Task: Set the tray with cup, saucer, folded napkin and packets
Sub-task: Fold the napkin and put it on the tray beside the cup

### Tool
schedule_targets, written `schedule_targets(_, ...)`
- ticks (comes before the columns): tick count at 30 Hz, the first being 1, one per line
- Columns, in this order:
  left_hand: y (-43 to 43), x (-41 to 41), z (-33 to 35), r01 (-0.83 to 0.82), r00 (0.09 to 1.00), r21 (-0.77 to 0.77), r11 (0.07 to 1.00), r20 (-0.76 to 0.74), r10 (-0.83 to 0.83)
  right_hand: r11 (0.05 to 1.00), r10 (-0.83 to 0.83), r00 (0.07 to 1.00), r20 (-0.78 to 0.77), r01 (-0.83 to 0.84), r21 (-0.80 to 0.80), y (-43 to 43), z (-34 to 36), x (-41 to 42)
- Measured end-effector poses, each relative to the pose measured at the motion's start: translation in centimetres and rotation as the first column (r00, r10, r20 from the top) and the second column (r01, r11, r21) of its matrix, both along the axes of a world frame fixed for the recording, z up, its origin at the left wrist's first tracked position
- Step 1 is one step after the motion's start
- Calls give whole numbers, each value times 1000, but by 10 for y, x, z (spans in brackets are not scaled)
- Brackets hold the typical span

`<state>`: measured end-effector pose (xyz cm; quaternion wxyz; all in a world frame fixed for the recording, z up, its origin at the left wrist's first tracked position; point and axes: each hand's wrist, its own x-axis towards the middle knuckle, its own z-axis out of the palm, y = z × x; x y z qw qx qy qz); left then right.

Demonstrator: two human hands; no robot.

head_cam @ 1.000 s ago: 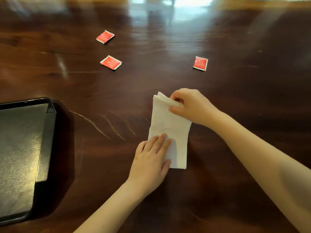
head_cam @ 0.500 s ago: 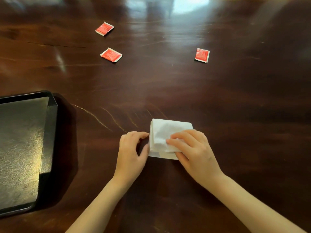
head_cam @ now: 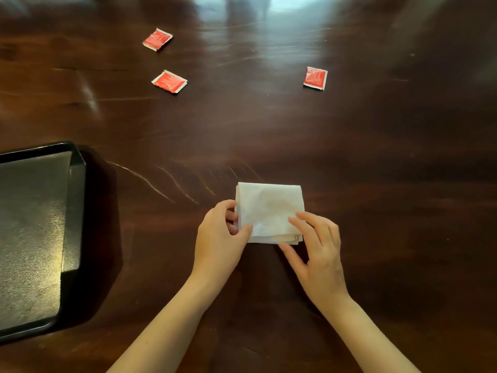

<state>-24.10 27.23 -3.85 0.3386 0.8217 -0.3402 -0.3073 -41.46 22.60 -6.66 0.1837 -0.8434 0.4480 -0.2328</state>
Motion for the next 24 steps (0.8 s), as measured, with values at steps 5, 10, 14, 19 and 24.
schedule_targets(5, 2, -5, 1, 12, 998, -103, 995, 60, -5, 996, -79, 997, 13, 78, 51, 8, -7, -1)
schedule_targets(10, 6, -1, -4, 41, 995, -175, 984, 100, -23, 992, -102, 987, 122, 92, 84, 10, -7, 2)
schedule_targets(14, 8, 4, -10, 59, 992, -172, 983, 117, -39, 994, -96, 984, 152, 89, 58, 11, -7, 4)
schedule_targets(19, 11, 5, -7, 118, 971, -136, 984, 222, -86, 996, -78, 991, 107, 72, 60, 9, -4, 2)
schedule_targets(24, -23, -14, 4, 283, 836, -205, 937, 531, -137, 999, -39, 998, 43, 38, 28, 15, -8, 0)
